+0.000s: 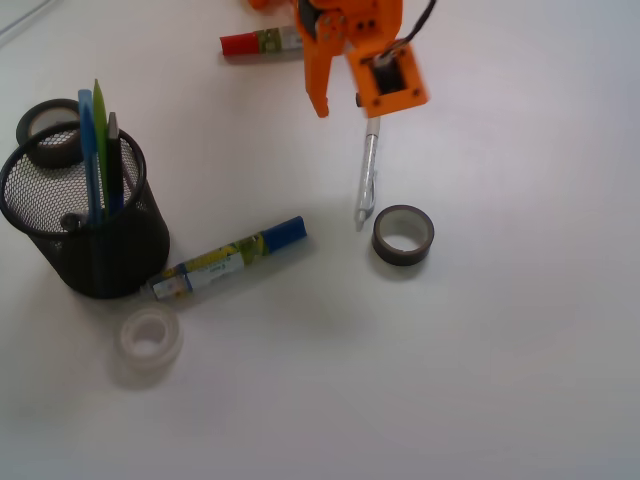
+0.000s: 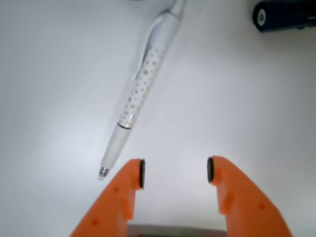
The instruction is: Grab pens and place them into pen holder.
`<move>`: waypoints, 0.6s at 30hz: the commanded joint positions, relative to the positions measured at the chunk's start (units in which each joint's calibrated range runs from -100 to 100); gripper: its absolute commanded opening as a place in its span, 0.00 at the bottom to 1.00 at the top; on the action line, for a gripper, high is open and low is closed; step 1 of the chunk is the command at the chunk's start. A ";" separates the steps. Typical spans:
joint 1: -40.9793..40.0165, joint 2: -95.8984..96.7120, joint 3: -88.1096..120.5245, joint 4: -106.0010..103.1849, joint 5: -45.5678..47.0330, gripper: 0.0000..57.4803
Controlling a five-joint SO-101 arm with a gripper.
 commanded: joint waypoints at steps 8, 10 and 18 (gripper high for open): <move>-5.85 0.44 7.69 0.73 -15.34 0.27; -5.85 1.80 7.42 0.73 -15.24 0.27; -6.82 7.07 7.51 -4.26 -15.04 0.27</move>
